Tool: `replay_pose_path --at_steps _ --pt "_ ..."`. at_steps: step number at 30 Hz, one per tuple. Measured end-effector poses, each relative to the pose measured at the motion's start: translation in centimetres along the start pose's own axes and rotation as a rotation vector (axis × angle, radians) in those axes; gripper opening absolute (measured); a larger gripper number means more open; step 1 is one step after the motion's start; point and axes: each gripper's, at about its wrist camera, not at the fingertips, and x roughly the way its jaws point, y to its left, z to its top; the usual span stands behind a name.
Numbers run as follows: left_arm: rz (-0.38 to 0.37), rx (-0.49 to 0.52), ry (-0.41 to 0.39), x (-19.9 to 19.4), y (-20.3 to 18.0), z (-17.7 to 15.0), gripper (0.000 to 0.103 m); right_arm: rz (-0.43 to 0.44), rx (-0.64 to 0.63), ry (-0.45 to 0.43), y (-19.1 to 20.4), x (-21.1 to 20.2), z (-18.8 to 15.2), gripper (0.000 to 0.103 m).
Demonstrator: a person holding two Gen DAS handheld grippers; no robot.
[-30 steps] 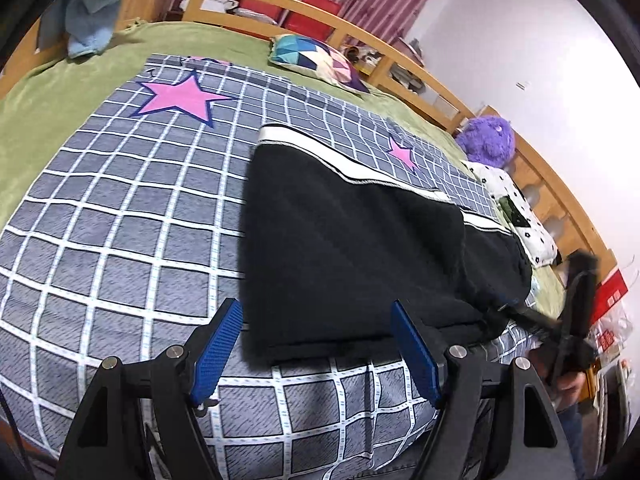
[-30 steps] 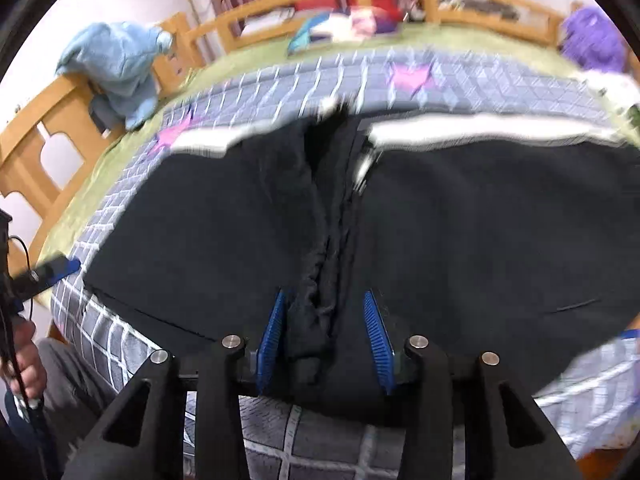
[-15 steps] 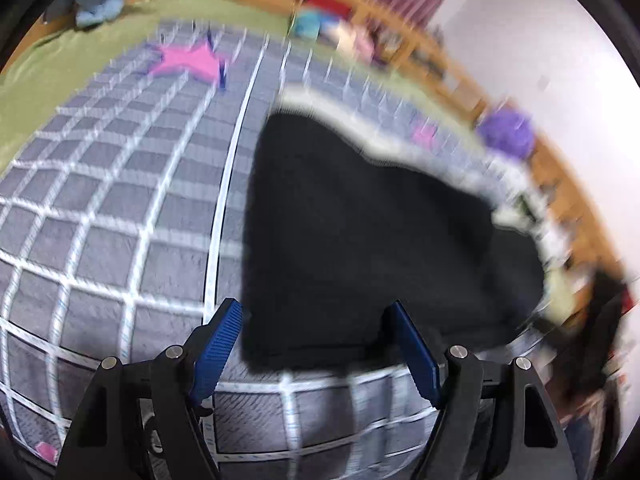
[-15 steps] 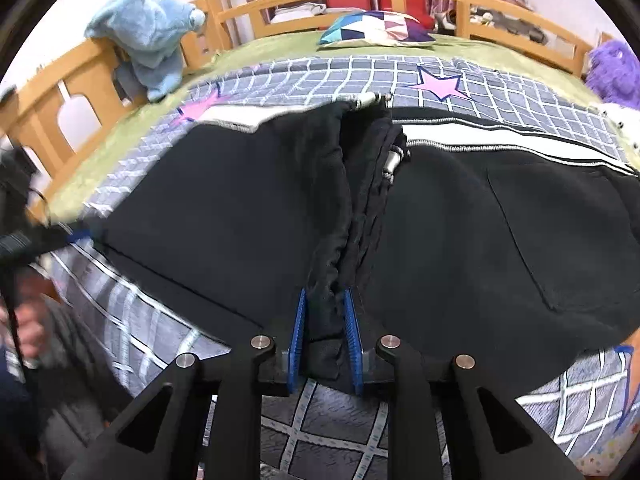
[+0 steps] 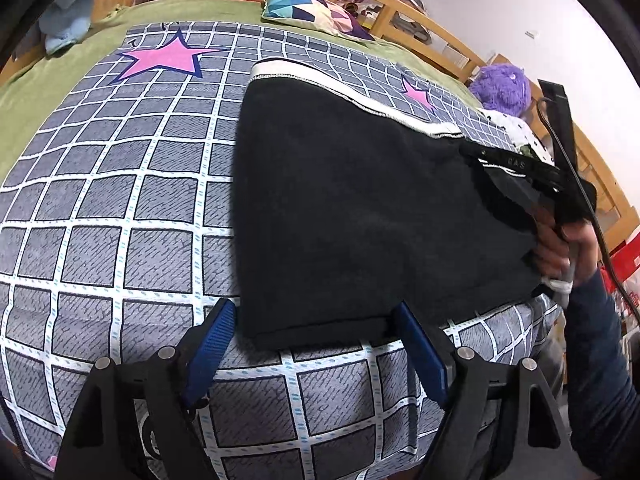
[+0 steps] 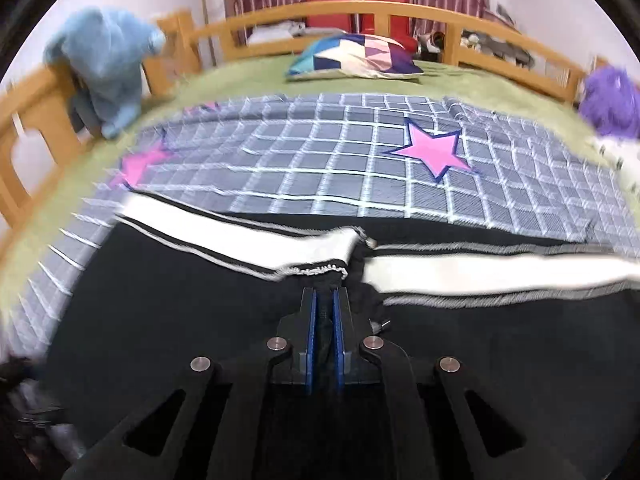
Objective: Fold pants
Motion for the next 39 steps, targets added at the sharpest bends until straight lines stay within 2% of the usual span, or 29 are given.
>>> replay_pose_path --at_steps 4,5,6,8,10,12,14,15,16,17,18,20,21,23,25,27,28,29,30,32,36,39 --pt "-0.012 -0.005 -0.005 -0.3 0.1 0.1 0.081 0.049 0.107 0.042 -2.3 0.8 -0.5 0.008" --pt "-0.025 -0.017 -0.006 -0.6 0.2 0.2 0.081 0.048 0.102 0.047 -2.3 0.6 -0.7 0.014" --pt "-0.035 -0.029 -0.009 -0.9 0.3 0.3 0.081 0.037 0.096 0.05 -2.3 -0.1 -1.1 0.026" --pt "-0.062 -0.051 -0.034 -1.9 0.8 0.3 0.081 0.032 0.128 0.031 -2.7 -2.3 -2.3 0.037" --pt "-0.07 -0.066 -0.063 -2.9 1.1 0.3 0.081 0.082 0.167 0.012 -2.9 -4.7 -4.0 0.045" --pt "-0.08 -0.078 -0.075 -3.3 1.3 0.2 0.081 0.144 0.201 0.021 -3.0 -6.1 -5.9 0.063" --pt "-0.08 -0.084 -0.067 -3.2 1.2 0.3 0.081 0.201 0.228 0.071 -2.7 -5.4 -7.7 0.063" --pt "-0.076 -0.086 -0.063 -3.0 1.1 0.4 0.081 0.211 0.232 0.104 -2.5 -4.5 -8.3 0.055" --pt "-0.071 -0.087 -0.058 -2.9 0.9 0.4 0.081 0.181 0.225 0.124 -2.1 -3.6 -8.9 0.048" --pt "-0.067 -0.087 -0.054 -2.9 0.8 0.4 0.081 0.158 0.199 0.104 -1.6 -3.5 -9.1 0.019" --pt "-0.061 -0.083 -0.049 -2.8 0.7 0.4 0.081 0.202 0.174 0.097 -1.0 -3.6 -9.0 0.016" --pt "-0.037 -0.066 -0.054 -3.2 0.5 0.5 0.081 0.197 0.176 0.018 -1.2 -5.7 -8.4 0.013" --pt "-0.029 -0.054 -0.072 -3.7 0.4 0.4 0.081 0.235 0.207 -0.037 -1.9 -7.0 -8.2 0.013" --pt "-0.019 -0.051 -0.086 -4.1 0.4 0.6 0.081 0.277 0.278 -0.066 -3.3 -7.8 -8.2 0.013" --pt "-0.015 -0.065 -0.084 -3.9 0.6 1.1 0.081 0.242 0.27 -0.022 -3.4 -6.4 -8.4 0.015" --pt "-0.013 -0.088 -0.076 -3.5 0.7 1.6 0.081 0.183 0.23 0.065 -2.6 -3.7 -9.1 0.022" --pt "-0.014 -0.098 -0.073 -3.4 0.7 1.9 0.081 0.166 0.202 0.074 -1.9 -3.1 -9.4 0.023" --pt "-0.01 -0.106 -0.07 -3.2 0.7 2.1 0.081 0.148 0.151 0.04 -1.3 -3.6 -9.5 0.028" --pt "-0.001 -0.111 -0.067 -3.1 0.7 2.4 0.081 0.136 0.117 0.046 -1.0 -4.1 -9.3 0.032" --pt "0.02 -0.116 -0.069 -2.9 0.8 3.1 0.081 0.128 0.102 0.042 -1.2 -5.7 -9.3 0.033" --pt "0.06 -0.127 -0.086 -2.7 0.7 4.0 0.08 0.104 0.158 -0.043 -5.1 -10.0 -10.5 0.046" --pt "0.092 -0.12 -0.11 -2.4 0.2 4.8 0.08 -0.021 0.258 -0.099 -10.9 -12.9 -12.0 0.053"
